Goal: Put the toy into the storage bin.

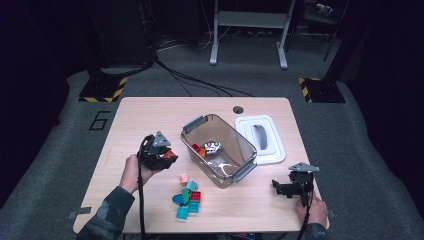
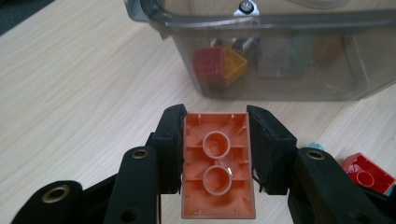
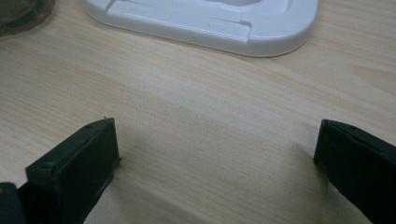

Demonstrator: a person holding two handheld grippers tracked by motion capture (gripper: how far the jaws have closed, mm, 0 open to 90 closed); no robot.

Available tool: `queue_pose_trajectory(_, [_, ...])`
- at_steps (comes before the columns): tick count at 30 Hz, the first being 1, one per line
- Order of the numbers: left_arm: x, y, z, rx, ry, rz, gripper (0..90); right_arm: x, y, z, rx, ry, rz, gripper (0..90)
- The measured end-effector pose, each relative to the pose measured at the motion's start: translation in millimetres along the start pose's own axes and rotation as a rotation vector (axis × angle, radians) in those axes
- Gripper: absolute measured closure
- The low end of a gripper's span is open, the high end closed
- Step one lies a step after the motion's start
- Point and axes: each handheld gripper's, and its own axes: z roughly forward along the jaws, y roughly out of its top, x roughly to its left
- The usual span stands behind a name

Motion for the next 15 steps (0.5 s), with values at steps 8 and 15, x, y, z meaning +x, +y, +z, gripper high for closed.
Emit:
queue_pose_trajectory(8, [1.4, 21.6, -7.4, -0.02, 0.008, 0.028, 59.1, 0.1, 0.1, 0.0, 0.001, 0.0, 0.002, 0.0])
queue_pose_trajectory(15, [1.6, 43.9, -10.0, -0.041, 0.013, 0.051, 59.1, 0.2, 0.1, -0.1, 0.001, 0.0, 0.004, 0.0])
